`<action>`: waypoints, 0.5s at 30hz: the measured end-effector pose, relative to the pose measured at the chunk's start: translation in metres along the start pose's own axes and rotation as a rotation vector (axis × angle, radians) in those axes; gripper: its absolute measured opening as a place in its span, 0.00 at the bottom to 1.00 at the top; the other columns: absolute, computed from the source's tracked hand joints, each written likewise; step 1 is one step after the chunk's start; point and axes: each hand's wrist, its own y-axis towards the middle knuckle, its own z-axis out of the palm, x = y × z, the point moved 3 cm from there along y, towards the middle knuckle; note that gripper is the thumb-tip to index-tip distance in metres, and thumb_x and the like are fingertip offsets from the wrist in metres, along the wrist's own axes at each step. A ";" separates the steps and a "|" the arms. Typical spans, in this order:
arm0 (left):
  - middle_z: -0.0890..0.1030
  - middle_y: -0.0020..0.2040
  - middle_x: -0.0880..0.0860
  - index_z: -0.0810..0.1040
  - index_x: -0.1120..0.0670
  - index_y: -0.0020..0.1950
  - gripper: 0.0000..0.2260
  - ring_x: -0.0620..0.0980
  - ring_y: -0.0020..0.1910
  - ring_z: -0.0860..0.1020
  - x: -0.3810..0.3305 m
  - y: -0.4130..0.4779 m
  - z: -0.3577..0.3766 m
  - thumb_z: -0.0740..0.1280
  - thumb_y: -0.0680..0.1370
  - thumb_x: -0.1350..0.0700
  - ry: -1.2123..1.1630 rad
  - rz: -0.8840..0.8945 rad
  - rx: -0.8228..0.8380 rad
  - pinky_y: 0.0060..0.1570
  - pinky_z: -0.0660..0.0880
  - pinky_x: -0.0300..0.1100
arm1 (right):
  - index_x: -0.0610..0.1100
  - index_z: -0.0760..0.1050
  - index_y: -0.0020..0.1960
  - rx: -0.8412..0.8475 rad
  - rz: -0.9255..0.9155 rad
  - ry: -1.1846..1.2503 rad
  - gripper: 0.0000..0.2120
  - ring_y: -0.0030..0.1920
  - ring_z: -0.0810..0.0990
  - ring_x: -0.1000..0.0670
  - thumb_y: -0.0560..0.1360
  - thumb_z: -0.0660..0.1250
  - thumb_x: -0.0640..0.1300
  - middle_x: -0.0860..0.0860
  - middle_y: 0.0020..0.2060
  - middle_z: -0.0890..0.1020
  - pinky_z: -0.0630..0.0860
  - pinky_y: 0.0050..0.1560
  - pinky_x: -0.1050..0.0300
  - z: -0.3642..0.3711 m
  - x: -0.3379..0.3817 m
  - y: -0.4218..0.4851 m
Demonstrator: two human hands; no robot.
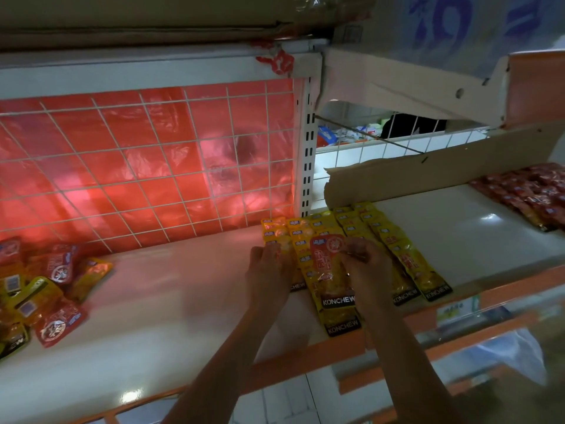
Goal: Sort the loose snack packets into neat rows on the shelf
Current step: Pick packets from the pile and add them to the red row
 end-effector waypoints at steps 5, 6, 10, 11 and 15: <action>0.82 0.46 0.51 0.80 0.55 0.58 0.10 0.52 0.47 0.80 -0.034 -0.017 0.016 0.68 0.77 0.56 -0.124 0.154 0.068 0.49 0.74 0.45 | 0.50 0.79 0.43 -0.038 0.023 0.019 0.14 0.47 0.82 0.48 0.68 0.71 0.31 0.51 0.44 0.84 0.80 0.49 0.46 -0.012 -0.004 0.000; 0.81 0.43 0.47 0.80 0.55 0.58 0.10 0.51 0.47 0.80 -0.043 -0.021 0.019 0.67 0.77 0.56 -0.155 0.155 0.094 0.51 0.74 0.45 | 0.50 0.80 0.44 -0.047 0.028 0.027 0.14 0.48 0.82 0.50 0.69 0.70 0.32 0.51 0.45 0.84 0.80 0.50 0.46 -0.019 -0.005 0.001; 0.79 0.35 0.42 0.76 0.52 0.63 0.14 0.46 0.41 0.81 -0.073 -0.032 0.042 0.67 0.78 0.51 -0.368 0.016 0.297 0.49 0.78 0.48 | 0.49 0.80 0.46 -0.076 0.036 0.071 0.13 0.48 0.83 0.46 0.70 0.69 0.31 0.49 0.44 0.84 0.80 0.48 0.47 -0.050 -0.006 0.009; 0.81 0.38 0.43 0.76 0.50 0.63 0.15 0.45 0.41 0.81 -0.080 -0.035 0.050 0.69 0.77 0.51 -0.427 -0.014 0.347 0.49 0.79 0.48 | 0.49 0.80 0.45 -0.085 0.041 0.084 0.14 0.48 0.83 0.44 0.70 0.68 0.30 0.48 0.44 0.84 0.81 0.47 0.47 -0.060 -0.006 0.013; 0.81 0.44 0.44 0.76 0.46 0.58 0.13 0.38 0.42 0.78 -0.114 -0.040 0.091 0.72 0.74 0.54 -0.467 -0.063 0.419 0.45 0.77 0.36 | 0.51 0.78 0.41 -0.120 0.054 0.113 0.18 0.47 0.82 0.42 0.69 0.66 0.26 0.47 0.43 0.83 0.80 0.47 0.43 -0.108 -0.002 0.034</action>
